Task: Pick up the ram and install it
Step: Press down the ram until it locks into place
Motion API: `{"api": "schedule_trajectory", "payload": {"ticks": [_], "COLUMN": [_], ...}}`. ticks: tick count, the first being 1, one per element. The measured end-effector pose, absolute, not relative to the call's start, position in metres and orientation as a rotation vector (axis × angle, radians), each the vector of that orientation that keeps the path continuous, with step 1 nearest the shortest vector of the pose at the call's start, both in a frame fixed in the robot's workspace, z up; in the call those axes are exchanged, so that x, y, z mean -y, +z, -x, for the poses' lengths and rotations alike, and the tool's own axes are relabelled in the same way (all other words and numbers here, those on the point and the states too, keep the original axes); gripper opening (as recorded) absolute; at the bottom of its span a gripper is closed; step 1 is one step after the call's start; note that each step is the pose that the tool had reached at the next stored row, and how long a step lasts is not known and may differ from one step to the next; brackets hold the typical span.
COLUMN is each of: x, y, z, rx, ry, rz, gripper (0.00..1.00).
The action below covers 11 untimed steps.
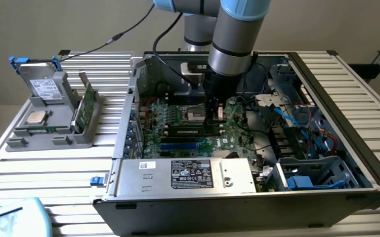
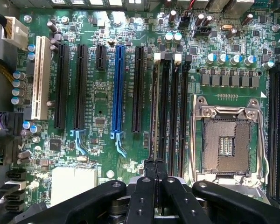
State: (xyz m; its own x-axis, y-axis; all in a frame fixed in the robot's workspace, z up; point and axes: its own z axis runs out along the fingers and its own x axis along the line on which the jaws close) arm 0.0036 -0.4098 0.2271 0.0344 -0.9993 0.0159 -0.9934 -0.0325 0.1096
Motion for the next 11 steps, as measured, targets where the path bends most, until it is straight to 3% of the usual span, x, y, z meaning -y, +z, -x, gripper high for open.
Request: {"api": "schedule_trajectory", "payload": {"ticks": [11], "x": [0.41], "y": [0.229], "z": [0.017], "rx": [2.13], "ry": [-0.075], "rz": [-2.203], "gripper": [0.11]}}
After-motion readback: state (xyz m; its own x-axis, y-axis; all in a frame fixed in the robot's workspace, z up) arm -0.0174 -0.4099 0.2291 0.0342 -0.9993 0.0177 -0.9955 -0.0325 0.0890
